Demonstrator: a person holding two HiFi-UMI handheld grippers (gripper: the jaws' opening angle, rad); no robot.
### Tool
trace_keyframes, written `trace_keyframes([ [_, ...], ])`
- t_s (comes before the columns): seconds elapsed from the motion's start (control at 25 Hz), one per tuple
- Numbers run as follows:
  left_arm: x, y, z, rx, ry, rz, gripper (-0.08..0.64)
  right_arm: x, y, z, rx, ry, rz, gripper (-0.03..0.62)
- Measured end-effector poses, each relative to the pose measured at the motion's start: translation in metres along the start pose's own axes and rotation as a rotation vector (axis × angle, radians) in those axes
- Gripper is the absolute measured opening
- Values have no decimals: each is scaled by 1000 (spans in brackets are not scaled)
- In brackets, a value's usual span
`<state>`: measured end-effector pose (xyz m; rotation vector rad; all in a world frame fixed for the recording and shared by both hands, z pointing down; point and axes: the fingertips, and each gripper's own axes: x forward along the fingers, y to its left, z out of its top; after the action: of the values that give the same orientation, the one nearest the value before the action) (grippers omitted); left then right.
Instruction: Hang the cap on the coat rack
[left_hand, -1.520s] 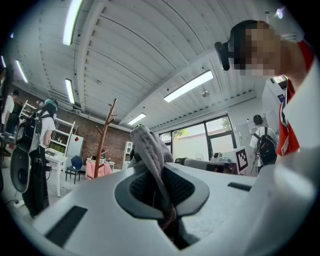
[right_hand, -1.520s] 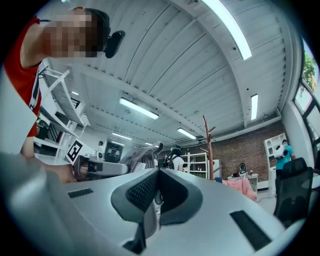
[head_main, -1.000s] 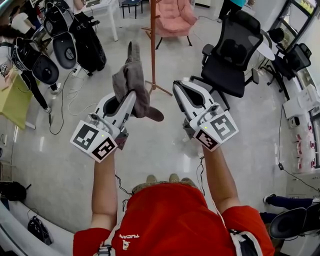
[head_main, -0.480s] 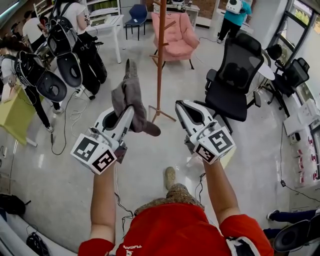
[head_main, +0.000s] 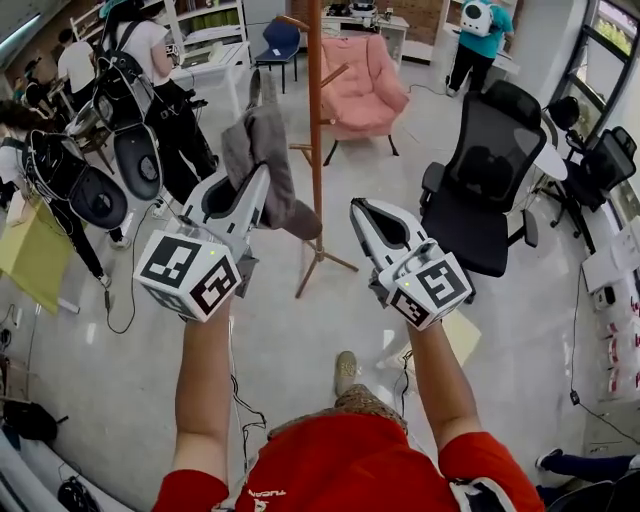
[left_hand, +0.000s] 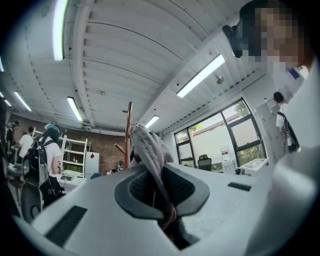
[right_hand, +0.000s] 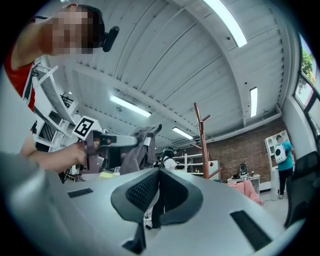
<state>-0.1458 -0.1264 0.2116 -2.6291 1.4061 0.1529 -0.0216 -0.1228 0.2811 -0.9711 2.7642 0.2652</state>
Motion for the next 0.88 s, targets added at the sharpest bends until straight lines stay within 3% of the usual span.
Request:
trace_keyframes([
  [0.4, 183, 57, 57, 192, -7, 148, 29, 44, -136, -18, -6, -5, 59, 23],
  [0.68, 259, 83, 77, 294, 37, 203, 31, 59, -191, -29, 26, -8, 61, 23],
  [0.88, 296, 104, 61, 330, 97, 226, 32, 67, -213, -42, 48, -9, 44, 23],
])
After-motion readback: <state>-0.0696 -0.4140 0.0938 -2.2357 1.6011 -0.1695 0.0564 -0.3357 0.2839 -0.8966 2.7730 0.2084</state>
